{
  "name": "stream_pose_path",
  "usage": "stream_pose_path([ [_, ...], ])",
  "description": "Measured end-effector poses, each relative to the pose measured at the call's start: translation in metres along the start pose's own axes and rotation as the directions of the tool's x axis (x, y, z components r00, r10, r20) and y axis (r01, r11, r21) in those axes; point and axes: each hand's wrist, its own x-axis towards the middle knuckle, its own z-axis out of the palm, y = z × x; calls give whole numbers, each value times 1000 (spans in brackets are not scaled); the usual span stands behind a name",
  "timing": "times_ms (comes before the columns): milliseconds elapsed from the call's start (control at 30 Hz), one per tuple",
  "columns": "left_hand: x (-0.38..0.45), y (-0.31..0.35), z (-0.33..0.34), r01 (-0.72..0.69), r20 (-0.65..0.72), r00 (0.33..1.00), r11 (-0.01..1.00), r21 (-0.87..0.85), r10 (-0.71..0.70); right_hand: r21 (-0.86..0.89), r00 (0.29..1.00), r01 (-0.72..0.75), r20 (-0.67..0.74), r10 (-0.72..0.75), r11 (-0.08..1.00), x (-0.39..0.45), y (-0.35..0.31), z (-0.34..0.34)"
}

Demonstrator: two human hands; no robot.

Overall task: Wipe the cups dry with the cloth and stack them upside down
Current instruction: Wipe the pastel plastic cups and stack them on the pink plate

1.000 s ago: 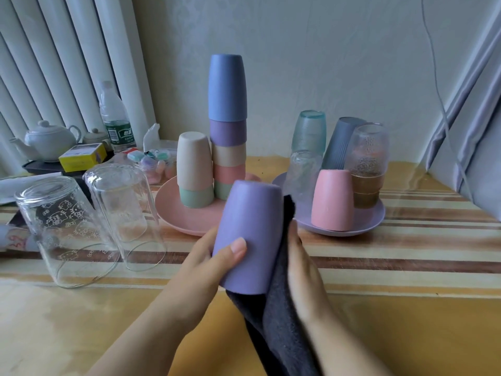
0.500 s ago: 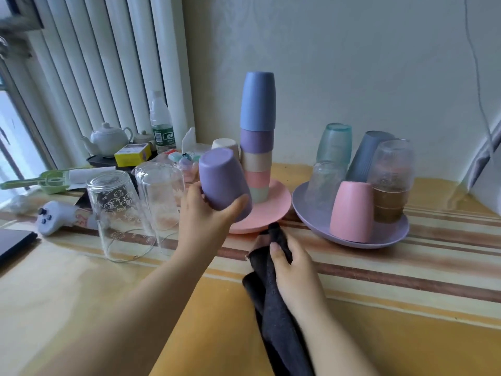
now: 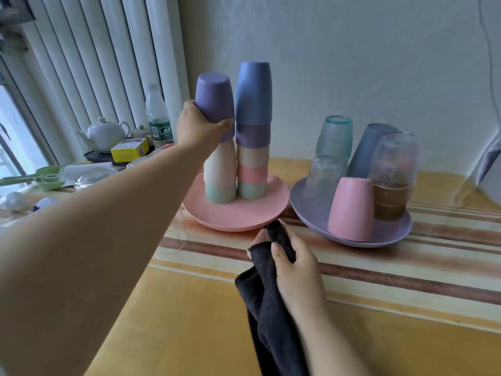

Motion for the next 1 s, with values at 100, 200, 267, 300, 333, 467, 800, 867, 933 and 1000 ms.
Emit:
stream_pose_path([
  [100, 5, -9, 10, 23, 30, 999, 999, 49, -25, -1, 1000, -4, 1, 4, 1000, 0, 1, 0],
  [200, 4, -22, 22, 78, 60, 995, 993, 93, -83, -6, 1000, -20, -5, 20, 1000, 0, 2, 1],
  [267, -1, -32, 27, 124, 86, 987, 986, 112, -134, 0, 1000, -31, -5, 31, 1000, 0, 2, 1],
  [300, -4, -36, 29, 139, 95, 984, 984, 115, -151, 1, 999, -35, -5, 35, 999, 0, 2, 1],
  [333, -6, -40, 30, 146, 99, 983, 983, 112, -157, 2, 999, -38, -5, 38, 999, 0, 2, 2],
  [467, -12, -44, 30, 146, 86, 984, 980, 136, -159, 5, 999, -35, -8, 35, 999, -1, 2, 2],
  [800, -116, -22, 49, -358, 256, 900, 933, -25, 352, 22, 939, -58, -339, 62, 998, 4, -2, -20],
  [867, -135, -9, 63, -321, 458, 830, 944, -76, 319, 65, 880, -77, -465, 99, 995, 8, 1, -29],
  [933, -147, 9, 75, -263, 514, 814, 961, -86, 269, 105, 833, -96, -536, 137, 990, 8, 4, -32],
  [1000, -156, 29, 87, -186, 541, 824, 982, -26, 171, 143, 804, -87, -575, 154, 986, 8, 2, -33],
])
